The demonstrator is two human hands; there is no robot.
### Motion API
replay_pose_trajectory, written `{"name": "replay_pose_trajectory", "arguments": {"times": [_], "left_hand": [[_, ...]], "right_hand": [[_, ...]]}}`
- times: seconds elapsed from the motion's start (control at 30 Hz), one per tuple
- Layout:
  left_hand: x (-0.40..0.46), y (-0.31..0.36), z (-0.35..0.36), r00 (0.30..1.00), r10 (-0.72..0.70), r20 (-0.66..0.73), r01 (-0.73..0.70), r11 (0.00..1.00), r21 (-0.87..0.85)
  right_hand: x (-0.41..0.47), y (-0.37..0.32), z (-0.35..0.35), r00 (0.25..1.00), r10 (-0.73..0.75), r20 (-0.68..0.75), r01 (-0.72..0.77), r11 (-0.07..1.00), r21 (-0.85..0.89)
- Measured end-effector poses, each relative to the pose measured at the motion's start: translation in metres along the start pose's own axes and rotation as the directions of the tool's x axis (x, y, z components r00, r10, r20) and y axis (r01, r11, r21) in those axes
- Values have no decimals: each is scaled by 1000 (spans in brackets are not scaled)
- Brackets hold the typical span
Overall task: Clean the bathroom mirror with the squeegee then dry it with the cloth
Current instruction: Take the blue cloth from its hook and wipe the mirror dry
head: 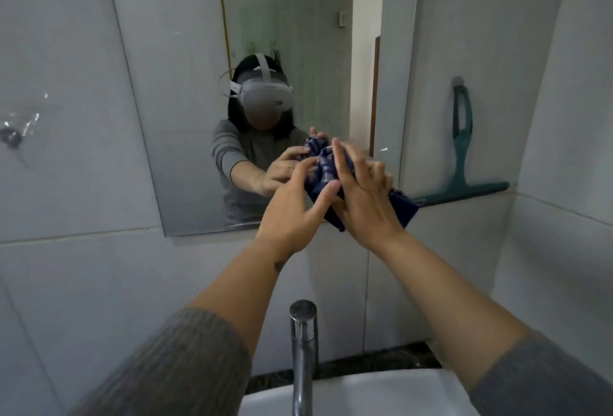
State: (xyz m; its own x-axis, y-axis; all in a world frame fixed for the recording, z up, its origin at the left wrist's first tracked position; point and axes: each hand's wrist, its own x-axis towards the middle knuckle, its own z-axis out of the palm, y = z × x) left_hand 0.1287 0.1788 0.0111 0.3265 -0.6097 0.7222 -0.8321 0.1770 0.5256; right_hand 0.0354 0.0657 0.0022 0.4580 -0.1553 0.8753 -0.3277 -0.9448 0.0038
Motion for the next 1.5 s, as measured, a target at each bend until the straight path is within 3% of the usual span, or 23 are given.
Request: {"name": "replay_pose_trajectory", "arguments": {"times": [0.1, 0.2, 0.37, 0.53, 0.7, 0.77, 0.87, 0.93, 1.07, 1.2, 1.33, 1.5], "left_hand": [[6, 9, -25, 987, -33, -156, 6, 986, -169], [2, 6, -70, 955, -18, -296, -27, 989, -145], [-22, -7, -160, 959, 67, -274, -9, 978, 207], [-53, -9, -244, 942, 268, -200, -78, 757, 649], [-82, -27, -316, 958, 252, -134, -44, 594, 803], [-90, -42, -341, 965, 230, -125, -25, 555, 831], [-95, -67, -367, 967, 189, -174, 45, 541, 840], [-94, -82, -377, 968, 141, -208, 105, 527, 843], [-83, -108, -385, 956, 94, -277, 175, 576, 799], [-68, -124, -386, 879, -161, -449, 394, 776, 492], [-60, -140, -382, 853, -199, -483, 437, 779, 449], [-60, -150, -372, 766, -397, -506, 451, 892, -17]], "right_hand": [[21, -26, -7, 996, -90, 22, 89, 996, 26], [43, -46, -12, 985, -166, 55, 164, 986, 38], [78, -92, -11, 946, -320, 46, 319, 948, 18], [114, -161, 9, 883, -467, -40, 469, 880, 81], [149, -229, 33, 806, -570, -158, 589, 798, 128], [159, -254, 44, 793, -576, -198, 609, 757, 236], [171, -287, 59, 815, -540, -209, 575, 713, 402], [179, -302, 71, 853, -482, -199, 518, 739, 431], [192, -320, 85, 922, -378, -83, 380, 846, 375], [200, -333, 101, 938, -346, 11, 332, 909, 253], [202, -340, 113, 956, -291, -16, 285, 921, 266], [194, -346, 114, 979, -202, 33, 180, 924, 338]]}}
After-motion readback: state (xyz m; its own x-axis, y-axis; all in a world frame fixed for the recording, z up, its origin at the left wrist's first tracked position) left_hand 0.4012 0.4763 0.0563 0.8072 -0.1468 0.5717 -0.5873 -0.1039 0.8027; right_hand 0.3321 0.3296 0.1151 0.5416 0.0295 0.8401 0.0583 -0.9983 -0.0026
